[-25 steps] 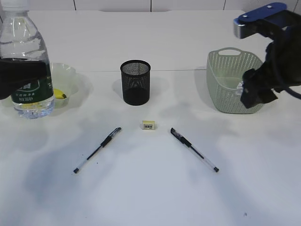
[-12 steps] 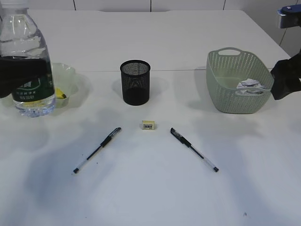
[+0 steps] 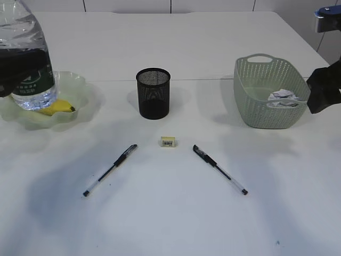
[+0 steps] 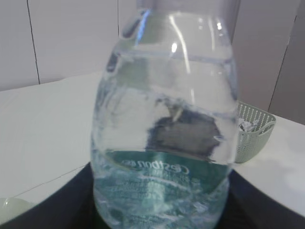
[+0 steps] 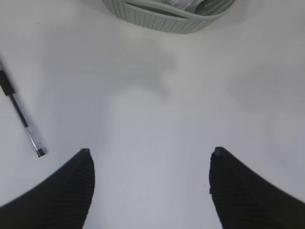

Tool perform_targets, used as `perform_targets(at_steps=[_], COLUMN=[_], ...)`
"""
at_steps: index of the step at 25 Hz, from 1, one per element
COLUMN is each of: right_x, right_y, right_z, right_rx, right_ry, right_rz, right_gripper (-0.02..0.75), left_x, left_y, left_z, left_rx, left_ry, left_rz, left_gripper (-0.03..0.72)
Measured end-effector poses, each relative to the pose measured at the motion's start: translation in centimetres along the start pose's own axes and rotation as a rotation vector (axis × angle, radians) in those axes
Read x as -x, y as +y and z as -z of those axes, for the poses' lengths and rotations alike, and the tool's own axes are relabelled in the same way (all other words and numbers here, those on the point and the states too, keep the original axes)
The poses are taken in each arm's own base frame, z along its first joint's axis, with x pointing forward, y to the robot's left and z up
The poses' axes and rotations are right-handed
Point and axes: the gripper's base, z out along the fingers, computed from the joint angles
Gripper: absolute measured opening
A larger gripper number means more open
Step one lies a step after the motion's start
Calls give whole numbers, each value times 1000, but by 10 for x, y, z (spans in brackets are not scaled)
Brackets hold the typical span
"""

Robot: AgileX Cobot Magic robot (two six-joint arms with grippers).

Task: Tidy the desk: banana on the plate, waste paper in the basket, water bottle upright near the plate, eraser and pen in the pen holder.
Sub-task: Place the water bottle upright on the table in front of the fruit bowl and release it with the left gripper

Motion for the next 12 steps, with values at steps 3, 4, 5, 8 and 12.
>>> perform_targets(at_steps=[3, 4, 5, 8, 12], right_x=[0, 0, 0, 0, 0], right_y=[0, 0, 0, 0, 0], right_z=[0, 0, 0, 0, -2], right_rx=[0, 0, 0, 0, 0], right_ry=[0, 0, 0, 0, 4], right_rz=[0, 0, 0, 0, 0], right_gripper=[559, 559, 559, 559, 559], left_x=[-15, -22, -28, -46, -61], left_y=[10, 13, 16, 24, 30], left_z=[-6, -8, -10, -14, -17], left_rx=[13, 22, 28, 44, 58], left_ry=[-2, 11, 23, 64, 97], left_rz=[26, 42, 51, 46, 0], left_gripper=[398, 398, 398, 398, 398])
